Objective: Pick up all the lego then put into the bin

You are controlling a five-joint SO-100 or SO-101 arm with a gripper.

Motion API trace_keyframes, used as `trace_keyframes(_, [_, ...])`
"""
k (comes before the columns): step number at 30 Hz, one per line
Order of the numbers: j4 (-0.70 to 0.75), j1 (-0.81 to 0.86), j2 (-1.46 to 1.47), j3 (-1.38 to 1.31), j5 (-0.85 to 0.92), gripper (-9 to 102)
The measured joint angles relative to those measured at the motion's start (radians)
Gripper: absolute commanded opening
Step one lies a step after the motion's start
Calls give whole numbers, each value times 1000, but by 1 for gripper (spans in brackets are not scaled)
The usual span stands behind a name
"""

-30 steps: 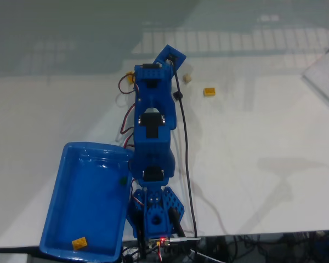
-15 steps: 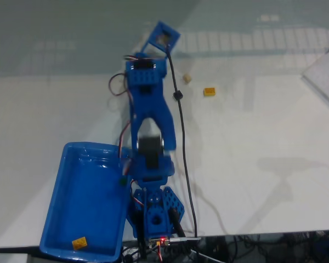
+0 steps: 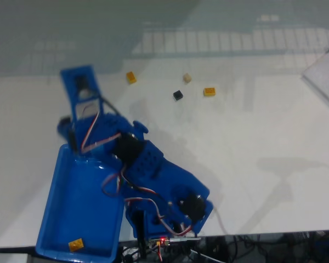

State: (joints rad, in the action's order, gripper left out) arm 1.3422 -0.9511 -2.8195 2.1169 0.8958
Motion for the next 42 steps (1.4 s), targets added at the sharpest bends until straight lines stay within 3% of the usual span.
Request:
trace_keyframes(4, [138, -229, -44, 0, 12, 1])
trace_keyframes(10, [275, -399, -12, 32, 55, 1])
trace_keyframes(22, [316, -439, -11, 129, 89, 22])
trace_keyframes(30, [322, -434, -8, 129, 91, 24])
trace_keyframes(36, [230, -206, 80, 84, 104, 25])
trace_keyframes(42, [-210, 321, 324, 71, 23, 28])
